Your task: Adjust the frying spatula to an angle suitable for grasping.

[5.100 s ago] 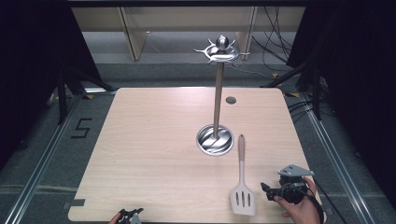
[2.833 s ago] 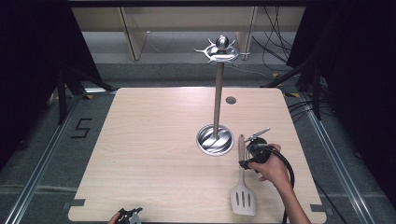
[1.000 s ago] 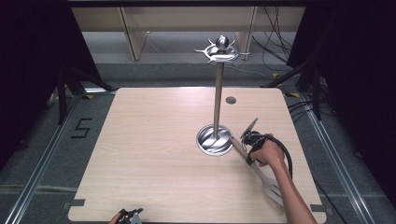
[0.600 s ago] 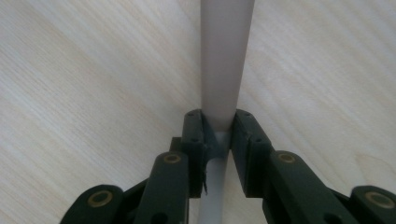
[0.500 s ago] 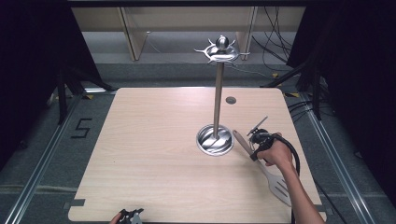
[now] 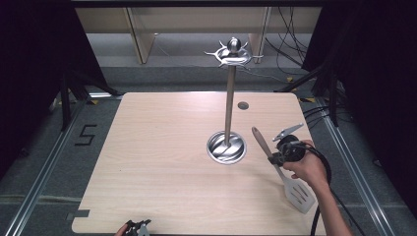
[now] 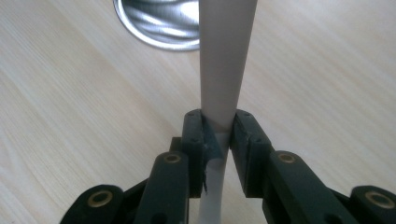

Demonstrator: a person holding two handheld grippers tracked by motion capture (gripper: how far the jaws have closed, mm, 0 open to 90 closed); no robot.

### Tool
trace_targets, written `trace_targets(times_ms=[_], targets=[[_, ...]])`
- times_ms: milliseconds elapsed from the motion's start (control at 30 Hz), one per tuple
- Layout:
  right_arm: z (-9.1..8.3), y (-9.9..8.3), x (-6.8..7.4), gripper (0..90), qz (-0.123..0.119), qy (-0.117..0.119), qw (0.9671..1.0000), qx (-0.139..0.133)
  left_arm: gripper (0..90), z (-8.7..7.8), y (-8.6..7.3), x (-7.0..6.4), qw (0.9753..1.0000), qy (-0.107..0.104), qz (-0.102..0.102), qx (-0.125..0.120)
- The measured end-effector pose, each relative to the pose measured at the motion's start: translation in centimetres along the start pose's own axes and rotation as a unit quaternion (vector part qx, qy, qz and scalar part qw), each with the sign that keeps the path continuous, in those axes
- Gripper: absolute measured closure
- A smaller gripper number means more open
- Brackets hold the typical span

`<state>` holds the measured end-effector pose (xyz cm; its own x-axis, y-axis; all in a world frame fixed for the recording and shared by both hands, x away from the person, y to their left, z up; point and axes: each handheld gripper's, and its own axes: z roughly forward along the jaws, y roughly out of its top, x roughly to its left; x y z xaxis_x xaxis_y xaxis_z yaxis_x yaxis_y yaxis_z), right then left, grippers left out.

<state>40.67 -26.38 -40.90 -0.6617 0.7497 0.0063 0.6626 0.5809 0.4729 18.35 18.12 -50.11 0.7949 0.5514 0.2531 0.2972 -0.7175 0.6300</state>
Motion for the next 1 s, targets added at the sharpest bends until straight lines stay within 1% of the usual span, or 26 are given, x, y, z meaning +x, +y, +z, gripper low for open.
trace_targets(times_ms=[33, 100, 133, 167, 200, 233, 267, 333, 367, 400, 433, 467, 500, 567, 600, 633, 667, 700, 733, 800, 833, 867, 900, 933, 967, 1000], targets=[[-0.8, -0.2, 0.1, 76.4, -0.002, 0.001, 0.9997, -0.024, 18.8, 0.0, 0.1, -0.1, 0.9999, 0.01, 0.004, -0.001], [-1.5, -0.5, 0.0, 76.5, -0.011, -0.001, 0.9991, -0.041, 18.8, -0.1, 0.1, -0.1, 1.0, 0.004, 0.002, -0.002], [-1.5, -0.5, 0.0, 76.5, -0.011, -0.001, 0.9991, -0.041, 18.8, -0.1, 0.1, -0.1, 1.0, 0.007, 0.002, -0.001], [-2.2, -0.7, 0.2, 76.5, -0.007, -0.001, 0.9985, -0.053, 18.8, 0.0, 0.0, -0.1, 0.9999, 0.012, 0.003, 0.001], [-2.3, -0.8, 0.3, 76.5, -0.003, -0.011, 0.9972, -0.074, 18.8, 0.0, 0.0, -0.1, 0.9999, 0.012, 0.003, 0.001], [-2.6, -0.9, 0.2, 76.5, -0.003, -0.013, 0.9963, -0.085, 18.8, 0.1, 0.0, 0.0, 1.0, 0.003, 0.002, 0.001], [-2.9, -1.0, 0.4, 76.5, 0.0, -0.012, 0.9953, -0.096, 18.8, 0.1, 0.0, -0.1, 1.0, 0.005, 0.002, 0.0], [-3.2, -1.0, 0.5, 76.5, -0.003, -0.01, 0.9949, -0.1, 18.8, 0.1, 0.0, -0.1, 1.0, 0.005, 0.002, 0.0], [-3.7, -1.1, 0.5, 76.5, -0.009, -0.015, 0.9921, -0.125, 18.8, 0.0, 0.1, -0.1, 1.0, 0.002, 0.003, 0.0], [-3.7, -1.1, 0.5, 76.5, -0.009, -0.015, 0.9921, -0.125, 18.8, 0.0, 0.1, -0.1, 1.0, 0.002, 0.003, 0.0], [-4.2, -1.2, 0.7, 76.5, -0.005, -0.013, 0.9903, -0.138, 18.8, 0.0, 0.1, -0.2, 1.0, 0.001, 0.003, 0.0], [-4.5, -1.1, 0.5, 76.5, -0.013, -0.015, 0.9898, -0.141, 18.8, 0.0, 0.1, -0.2, 1.0, 0.004, 0.004, 0.0], [-4.6, -1.2, 0.8, 76.5, -0.006, -0.012, 0.9874, -0.158, 18.8, 0.0, 0.1, -0.2, 1.0, 0.003, 0.003, 0.0], [-4.9, -1.2, 0.9, 76.5, -0.002, -0.006, 0.9864, -0.164, 18.8, 0.0, 0.1, -0.2, 1.0, 0.004, 0.004, 0.0], [-5.0, -1.1, 0.7, 76.5, -0.012, -0.011, 0.9835, -0.18, 18.8, 0.0, 0.1, -0.2, 1.0, 0.004, 0.003, 0.001], [-5.1, -1.0, 1.1, 76.5, 0.004, -0.007, 0.9794, -0.202, 18.8, 0.0, 0.1, -0.2, 1.0, 0.002, 0.003, 0.0], [-5.2, -0.9, 1.1, 76.5, 0.001, 0.003, 0.9797, -0.2, 18.8, 0.0, 0.1, -0.2, 1.0, 0.002, 0.004, 0.001], [-5.2, -0.8, 1.0, 76.5, -0.005, 0.004, 0.9787, -0.205, 18.8, 0.0, 0.1, -0.2, 1.0, 0.002, 0.004, 0.001], [-5.2, -0.7, 1.2, 76.5, 0.0, 0.006, 0.9777, -0.21, 18.8, 0.0, 0.1, -0.2, 1.0, 0.003, 0.004, 0.001], [-5.2, -0.6, 1.4, 76.5, 0.0, 0.01, 0.9773, -0.212, 18.8, -0.1, 0.1, -0.2, 1.0, 0.002, 0.004, 0.0], [-5.2, -0.3, 1.4, 76.5, -0.008, 0.01, 0.974, -0.226, 18.8, 0.0, 0.1, -0.1, 1.0, 0.003, 0.004, 0.001], [-5.2, -0.3, 1.4, 76.5, -0.008, 0.01, 0.974, -0.226, 18.8, 0.0, 0.1, -0.1, 1.0, 0.003, 0.004, 0.001], [-5.4, 0.0, 1.5, 76.5, -0.01, 0.013, 0.9724, -0.233, 18.8, 0.0, 0.1, -0.2, 1.0, 0.002, 0.004, 0.001], [-5.4, 0.0, 1.5, 76.5, -0.01, 0.013, 0.9724, -0.233, 18.8, 0.0, 0.1, -0.2, 1.0, 0.002, 0.004, 0.001], [-5.5, 0.3, 1.7, 76.5, -0.015, 0.013, 0.9696, -0.244, 18.8, 0.0, 0.1, -0.2, 1.0, 0.004, 0.005, 0.001], [-5.5, 0.3, 1.7, 76.5, -0.015, 0.013, 0.9696, -0.244, 18.8, 0.0, 0.1, -0.2, 1.0, 0.004, 0.005, 0.001]])
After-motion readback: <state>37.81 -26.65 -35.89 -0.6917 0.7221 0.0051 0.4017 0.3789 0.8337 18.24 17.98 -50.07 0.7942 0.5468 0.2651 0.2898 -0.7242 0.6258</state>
